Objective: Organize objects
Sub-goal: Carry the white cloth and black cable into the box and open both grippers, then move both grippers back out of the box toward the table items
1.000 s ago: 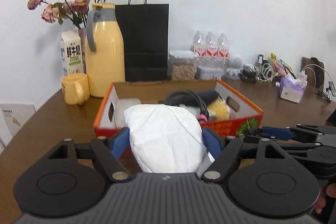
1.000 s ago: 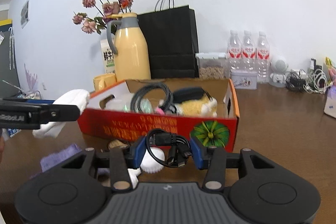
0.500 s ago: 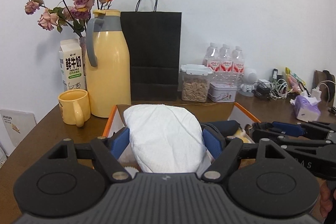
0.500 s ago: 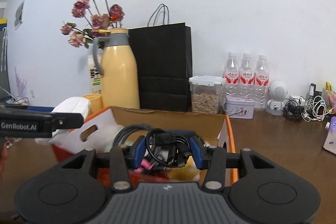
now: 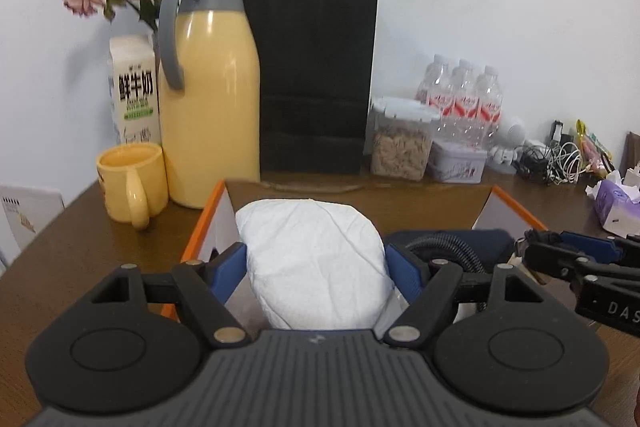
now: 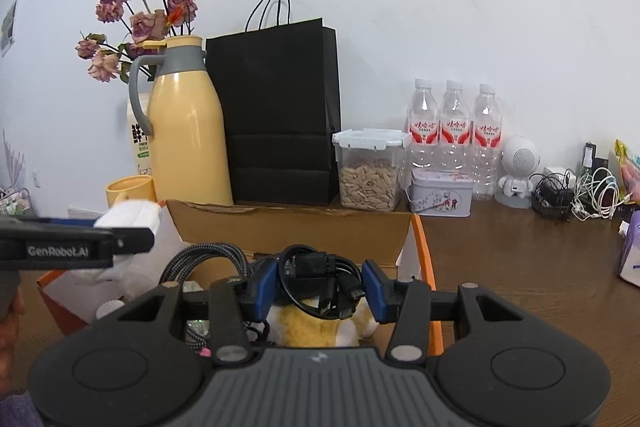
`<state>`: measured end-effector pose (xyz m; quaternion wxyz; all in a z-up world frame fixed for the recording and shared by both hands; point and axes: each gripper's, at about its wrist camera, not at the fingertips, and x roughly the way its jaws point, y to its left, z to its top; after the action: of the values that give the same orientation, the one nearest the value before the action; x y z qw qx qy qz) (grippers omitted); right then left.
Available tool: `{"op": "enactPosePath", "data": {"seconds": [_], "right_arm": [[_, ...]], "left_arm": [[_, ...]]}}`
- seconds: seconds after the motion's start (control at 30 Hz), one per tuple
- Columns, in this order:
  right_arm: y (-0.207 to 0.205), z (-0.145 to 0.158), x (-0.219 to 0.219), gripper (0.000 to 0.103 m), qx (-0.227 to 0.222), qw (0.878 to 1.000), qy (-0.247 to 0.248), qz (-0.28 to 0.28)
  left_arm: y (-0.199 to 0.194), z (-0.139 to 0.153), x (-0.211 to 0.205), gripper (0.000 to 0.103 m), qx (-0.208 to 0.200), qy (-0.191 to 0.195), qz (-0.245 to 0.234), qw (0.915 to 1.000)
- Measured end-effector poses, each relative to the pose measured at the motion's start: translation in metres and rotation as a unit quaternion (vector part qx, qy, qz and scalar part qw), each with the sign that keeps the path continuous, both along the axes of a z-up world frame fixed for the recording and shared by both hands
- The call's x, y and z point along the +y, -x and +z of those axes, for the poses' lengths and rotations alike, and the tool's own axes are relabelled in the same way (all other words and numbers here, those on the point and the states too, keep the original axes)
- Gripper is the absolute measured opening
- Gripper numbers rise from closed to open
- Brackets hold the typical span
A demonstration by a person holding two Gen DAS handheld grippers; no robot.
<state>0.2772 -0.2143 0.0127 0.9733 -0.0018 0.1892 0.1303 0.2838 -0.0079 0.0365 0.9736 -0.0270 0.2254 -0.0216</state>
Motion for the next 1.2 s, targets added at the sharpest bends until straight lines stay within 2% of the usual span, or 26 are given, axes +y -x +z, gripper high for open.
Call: {"op": "enactPosePath", "data": {"seconds": [0.07,0.13,0.17,0.2,0.23,0.27,0.3,0.33,0.37,0.77,1.2], "right_arm": [[0.0,-0.002,0.001,0.045,0.002,1.0,0.002,0.0],[-0.001,-0.004,0.001,0.046,0.004,1.0,0.002,-0.002],[-0.001,-0.005,0.001,0.046,0.006,1.0,0.003,-0.002],[-0.001,-0.006,0.001,0.046,0.007,1.0,0.003,-0.003],[-0.001,-0.006,0.0,0.051,0.005,1.0,0.003,-0.002],[0.0,-0.007,0.0,0.065,0.004,1.0,0.003,-0.003],[0.001,-0.006,0.0,0.075,0.001,1.0,0.003,-0.004],[0.003,-0.006,0.0,0.094,-0.005,1.0,0.002,-0.005],[0.006,-0.006,0.001,0.101,-0.013,1.0,0.004,-0.008],[0.013,-0.004,0.005,0.103,-0.022,1.0,0.013,-0.005],[0.032,-0.002,0.003,0.103,-0.035,0.999,0.016,-0.002]], "left_arm": [[0.0,-0.003,0.0,0.078,0.002,-0.002,-0.002,1.0],[0.002,-0.003,-0.001,0.083,-0.002,-0.004,-0.001,1.0],[0.004,-0.003,-0.002,0.095,-0.007,-0.006,0.001,1.0],[0.006,-0.003,-0.003,0.103,-0.014,-0.009,0.005,0.9998],[0.01,-0.003,-0.004,0.103,-0.026,-0.013,0.01,0.9995],[0.012,-0.002,-0.005,0.103,-0.032,-0.017,0.01,0.9993],[0.014,-0.001,-0.006,0.103,-0.035,-0.018,0.009,0.9992],[0.017,0.0,-0.007,0.103,-0.04,-0.017,0.008,0.999],[0.018,0.001,-0.008,0.103,-0.044,-0.018,0.007,0.9989],[0.024,0.001,-0.006,0.103,-0.052,-0.02,0.023,0.9982],[0.05,0.005,-0.001,0.103,-0.078,-0.012,0.013,0.9968]]}}
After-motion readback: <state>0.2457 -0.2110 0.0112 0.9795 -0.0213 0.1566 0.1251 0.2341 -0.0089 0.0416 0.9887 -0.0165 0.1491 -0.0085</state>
